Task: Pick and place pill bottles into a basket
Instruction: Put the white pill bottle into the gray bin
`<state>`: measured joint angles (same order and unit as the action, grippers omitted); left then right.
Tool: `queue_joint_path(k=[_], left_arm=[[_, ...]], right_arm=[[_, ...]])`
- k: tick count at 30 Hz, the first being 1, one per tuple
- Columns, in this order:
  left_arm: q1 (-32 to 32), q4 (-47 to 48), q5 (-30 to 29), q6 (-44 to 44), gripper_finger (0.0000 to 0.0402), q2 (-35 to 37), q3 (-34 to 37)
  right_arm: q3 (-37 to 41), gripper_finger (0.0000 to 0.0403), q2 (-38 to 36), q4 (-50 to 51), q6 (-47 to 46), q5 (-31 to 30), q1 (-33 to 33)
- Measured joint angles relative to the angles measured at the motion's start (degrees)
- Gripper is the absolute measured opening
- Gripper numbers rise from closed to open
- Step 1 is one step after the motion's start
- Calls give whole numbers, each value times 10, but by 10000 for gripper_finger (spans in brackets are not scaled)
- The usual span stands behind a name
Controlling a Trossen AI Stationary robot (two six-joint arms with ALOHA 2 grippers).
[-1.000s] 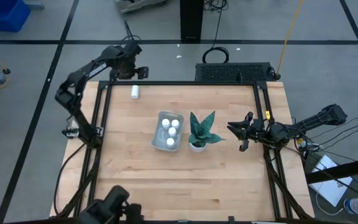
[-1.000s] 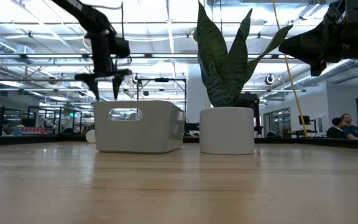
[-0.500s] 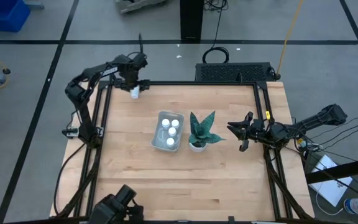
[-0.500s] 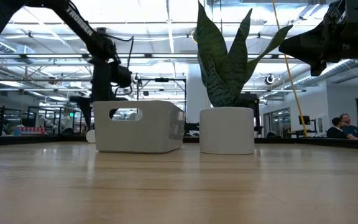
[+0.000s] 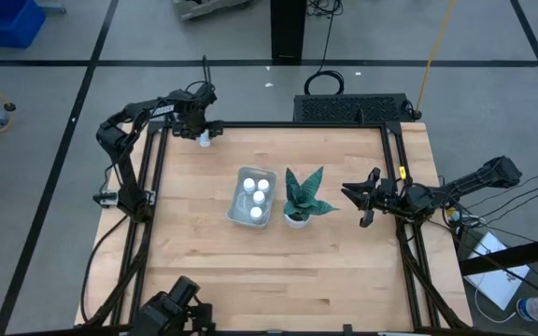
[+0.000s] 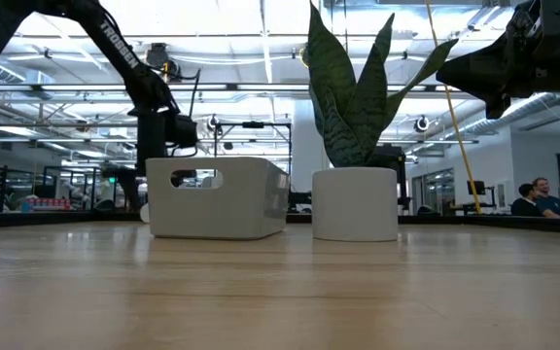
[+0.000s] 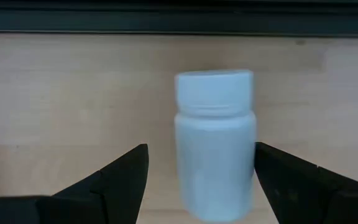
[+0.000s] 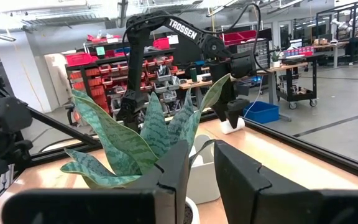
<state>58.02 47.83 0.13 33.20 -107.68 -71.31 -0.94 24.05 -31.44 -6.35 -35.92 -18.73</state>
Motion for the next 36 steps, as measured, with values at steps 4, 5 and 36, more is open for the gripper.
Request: queue_joint_path(k=[4,5,36], left_arm=[[10,-4,-1,-8,271,0,7],[12,-7,1,-13,262,0,7],[15,-71,30,-65,202,3,32]], right_arm=[[0,71,0,0,0,0,0],[0,71,0,0,0,0,0],[0,71,0,0,0,0,0]])
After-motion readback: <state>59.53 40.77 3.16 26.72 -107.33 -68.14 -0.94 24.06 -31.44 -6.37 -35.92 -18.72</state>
